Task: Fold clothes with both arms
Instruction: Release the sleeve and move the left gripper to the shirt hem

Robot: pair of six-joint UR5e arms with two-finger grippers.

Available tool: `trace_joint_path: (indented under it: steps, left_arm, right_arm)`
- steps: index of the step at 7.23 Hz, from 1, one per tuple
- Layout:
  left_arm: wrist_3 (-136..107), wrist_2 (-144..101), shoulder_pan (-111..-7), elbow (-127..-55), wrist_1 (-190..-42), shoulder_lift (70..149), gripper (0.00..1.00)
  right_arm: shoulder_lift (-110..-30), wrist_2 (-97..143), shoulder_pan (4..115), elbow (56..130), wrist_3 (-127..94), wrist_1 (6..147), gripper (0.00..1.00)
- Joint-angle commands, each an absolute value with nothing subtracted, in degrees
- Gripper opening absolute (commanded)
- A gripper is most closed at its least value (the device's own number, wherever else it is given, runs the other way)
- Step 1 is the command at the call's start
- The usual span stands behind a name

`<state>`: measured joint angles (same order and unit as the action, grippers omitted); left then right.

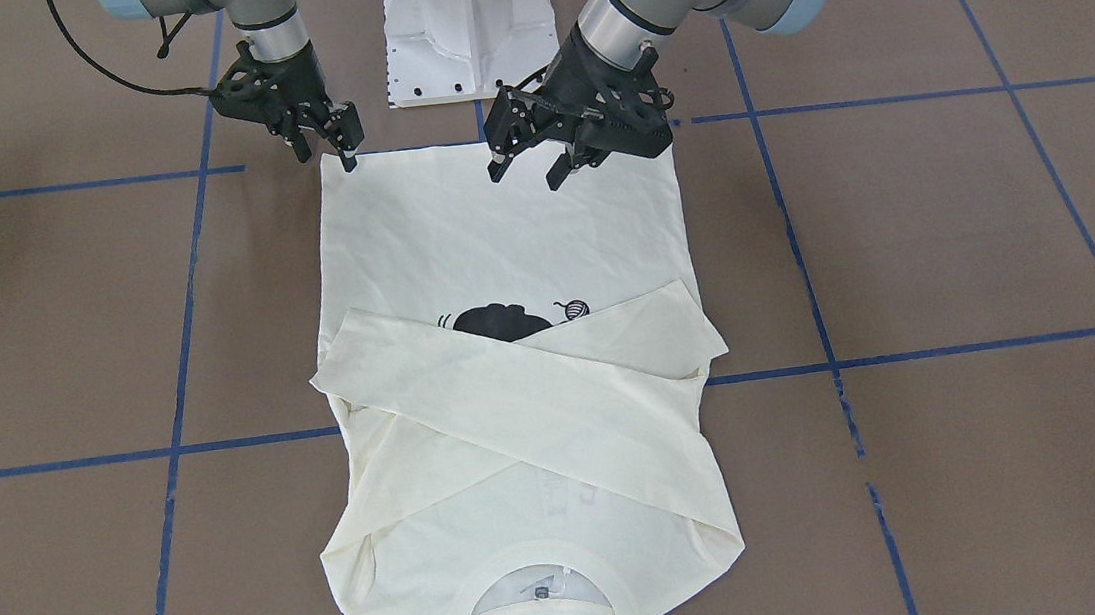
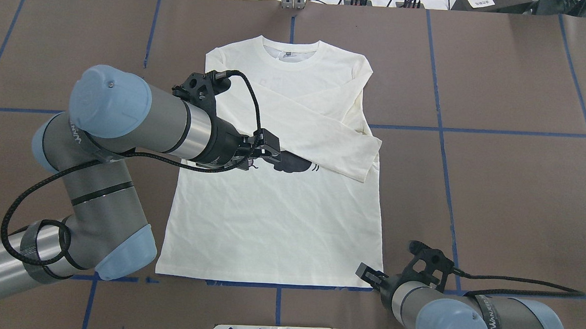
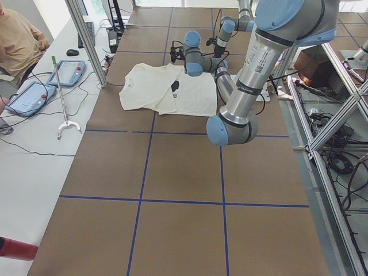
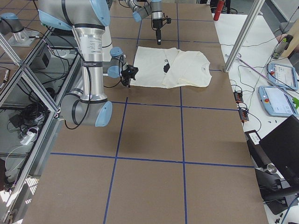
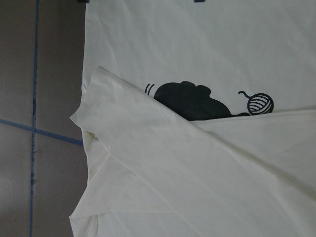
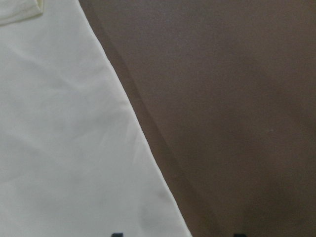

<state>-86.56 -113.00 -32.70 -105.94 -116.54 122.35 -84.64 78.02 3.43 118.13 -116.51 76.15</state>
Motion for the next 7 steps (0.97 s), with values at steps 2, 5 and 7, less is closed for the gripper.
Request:
trace_joint_path:
  steps: [2, 5, 7]
  left_arm:
    - [-86.6, -112.9, -32.6, -105.7, -116.6, 122.3, 0.76]
    - [-87.1, -112.9, -32.8, -105.9, -116.5, 122.3, 0.76]
    - [-91.4, -112.9, -32.5, -108.2, -116.5, 118.2, 0.77]
  right_arm:
    - [-84.6, 77.9, 2.5, 118.5, -116.7, 77.1, 0.14]
    - [-84.8, 77.4, 0.9, 119.0, -116.7, 77.1, 0.00]
    - [-86.8, 77.8, 1.7, 123.8, -116.3, 77.2, 0.00]
